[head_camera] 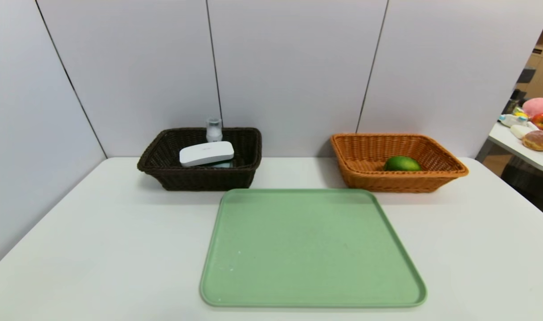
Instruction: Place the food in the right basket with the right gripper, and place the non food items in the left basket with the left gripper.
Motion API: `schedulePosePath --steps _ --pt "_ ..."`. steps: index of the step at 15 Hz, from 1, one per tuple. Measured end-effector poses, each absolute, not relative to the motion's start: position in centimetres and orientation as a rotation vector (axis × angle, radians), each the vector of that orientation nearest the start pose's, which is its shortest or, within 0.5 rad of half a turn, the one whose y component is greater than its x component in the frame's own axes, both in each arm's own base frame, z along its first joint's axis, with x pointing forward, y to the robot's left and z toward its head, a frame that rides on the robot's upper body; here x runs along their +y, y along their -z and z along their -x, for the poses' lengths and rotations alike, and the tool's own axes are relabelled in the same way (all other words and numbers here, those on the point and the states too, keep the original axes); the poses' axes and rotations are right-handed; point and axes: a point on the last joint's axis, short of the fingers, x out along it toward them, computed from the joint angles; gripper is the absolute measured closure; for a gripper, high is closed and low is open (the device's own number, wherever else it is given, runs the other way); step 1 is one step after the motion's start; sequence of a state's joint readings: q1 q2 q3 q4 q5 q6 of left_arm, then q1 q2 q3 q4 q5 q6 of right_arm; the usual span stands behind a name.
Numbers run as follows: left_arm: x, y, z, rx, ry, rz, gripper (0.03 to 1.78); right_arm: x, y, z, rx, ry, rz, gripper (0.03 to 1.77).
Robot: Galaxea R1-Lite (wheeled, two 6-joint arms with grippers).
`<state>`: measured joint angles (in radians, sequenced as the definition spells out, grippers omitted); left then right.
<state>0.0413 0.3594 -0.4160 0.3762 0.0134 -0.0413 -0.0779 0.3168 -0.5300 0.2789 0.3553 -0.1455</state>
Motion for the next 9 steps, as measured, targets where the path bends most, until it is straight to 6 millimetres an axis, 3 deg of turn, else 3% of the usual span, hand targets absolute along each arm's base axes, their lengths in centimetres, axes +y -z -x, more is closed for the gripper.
schedulePosePath --steps 5,9 --pt "-0.2 -14.1 2.2 0.248 -0.013 0.022 0.12 1.0 -19.2 2.9 -0.016 -0.279 0.151 0.1" --pt "-0.1 -12.2 1.7 0.171 -0.001 0.019 0.12 1.0 -17.8 2.1 -0.037 -0.277 0.152 0.1"
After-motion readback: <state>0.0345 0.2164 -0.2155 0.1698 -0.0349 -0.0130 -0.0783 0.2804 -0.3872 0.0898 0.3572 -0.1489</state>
